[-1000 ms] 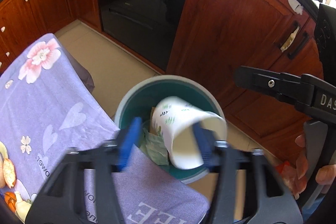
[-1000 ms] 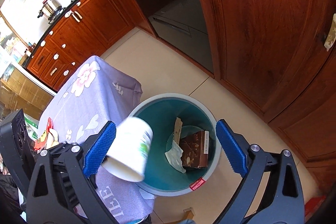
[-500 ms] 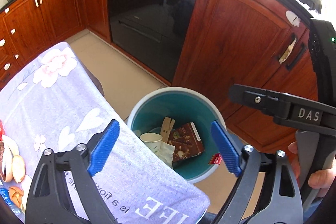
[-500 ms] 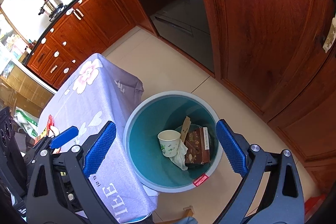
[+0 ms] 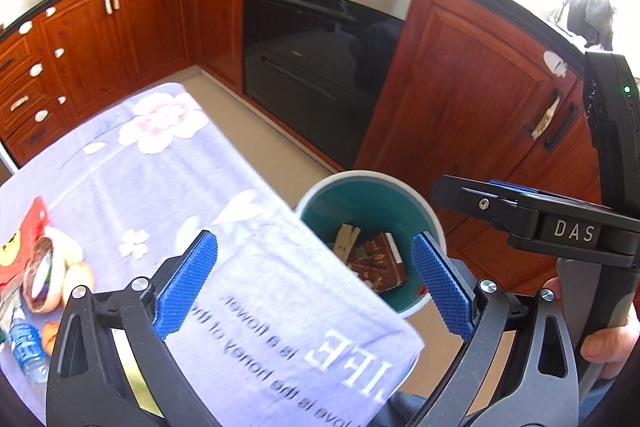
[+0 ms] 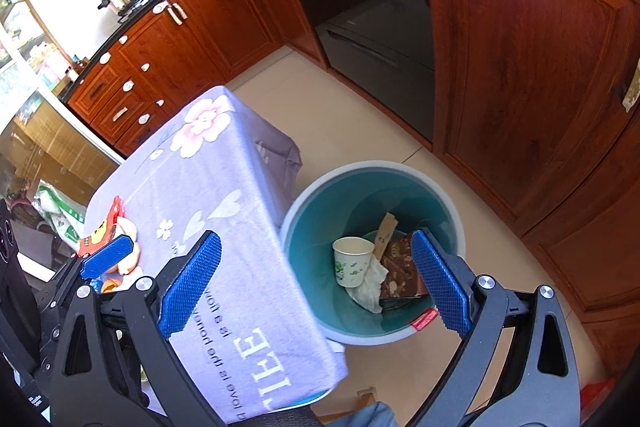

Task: Collect trash
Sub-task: 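Move both grippers back over the table toward the bottle and corn husks, then grasp the corn husks with the right gripper while the left gripper grasps the Pocari Sweat bottle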

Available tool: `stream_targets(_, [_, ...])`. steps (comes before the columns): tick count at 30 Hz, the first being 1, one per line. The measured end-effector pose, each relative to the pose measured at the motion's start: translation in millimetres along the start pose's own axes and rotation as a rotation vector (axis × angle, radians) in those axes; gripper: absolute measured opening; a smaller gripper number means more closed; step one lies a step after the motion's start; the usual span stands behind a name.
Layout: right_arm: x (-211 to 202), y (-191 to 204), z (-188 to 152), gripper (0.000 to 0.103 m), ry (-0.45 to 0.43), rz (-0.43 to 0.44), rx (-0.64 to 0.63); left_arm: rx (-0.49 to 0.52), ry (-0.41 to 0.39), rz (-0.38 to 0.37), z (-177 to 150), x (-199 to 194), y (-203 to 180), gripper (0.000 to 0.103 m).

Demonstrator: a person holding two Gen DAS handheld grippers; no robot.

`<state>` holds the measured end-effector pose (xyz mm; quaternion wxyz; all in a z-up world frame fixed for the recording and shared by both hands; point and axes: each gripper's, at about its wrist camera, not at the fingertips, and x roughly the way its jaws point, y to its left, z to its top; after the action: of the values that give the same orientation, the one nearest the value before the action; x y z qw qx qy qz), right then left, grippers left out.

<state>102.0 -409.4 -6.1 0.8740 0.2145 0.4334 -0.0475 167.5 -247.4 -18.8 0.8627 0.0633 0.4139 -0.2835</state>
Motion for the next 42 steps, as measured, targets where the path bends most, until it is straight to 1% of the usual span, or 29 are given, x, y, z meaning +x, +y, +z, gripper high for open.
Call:
stream_targets(6, [-2.9, 47.6, -14.8, 0.092, 0.011, 0.042, -0.06, -0.06, -0.022, 0.057, -22.6, -34.0, 37.9, 0.099])
stream_targets(9, [-4.5, 73.8, -22.9, 0.092, 0.012, 0.058, -0.099, -0.087, -0.033, 0.087, -37.1, -54.7, 61.8, 0.099])
stream_targets(16, [1.9, 134.3, -41.1, 0.092, 0.046, 0.094, -0.177, -0.17, -0.055, 0.153, -67.3, -95.1, 119.9, 0.099])
stream_targets(20, [14.7, 168.6, -54.2, 0.092, 0.082, 0.112, -0.232, -0.229, -0.064, 0.198, -85.1, -110.8, 154.9, 0.099])
stream_targets(24, [33.9, 196.3, -68.5, 0.092, 0.126, 0.13, -0.279, -0.312, -0.07, 0.235, -108.2, -122.0, 189.8, 0.099])
stream_targets(27, [54.4, 213.7, -80.8, 0.092, 0.174, 0.14, -0.302, -0.367, -0.076, 0.269, -123.0, -126.7, 212.7, 0.099])
stream_targets(33, [95.9, 236.3, -103.6, 0.092, 0.261, 0.144, -0.345, -0.434, -0.031, 0.298, -147.9, -119.2, 244.9, 0.099])
stream_targets(37, [119.1, 246.5, -113.7, 0.092, 0.312, 0.146, -0.373, -0.456, -0.019, 0.299, -155.7, -115.5, 253.5, 0.099])
stream_targets(42, [135.7, 254.8, -121.0, 0.092, 0.333, 0.152, -0.393, -0.486, 0.002, 0.287, -159.9, -106.8, 260.6, 0.099])
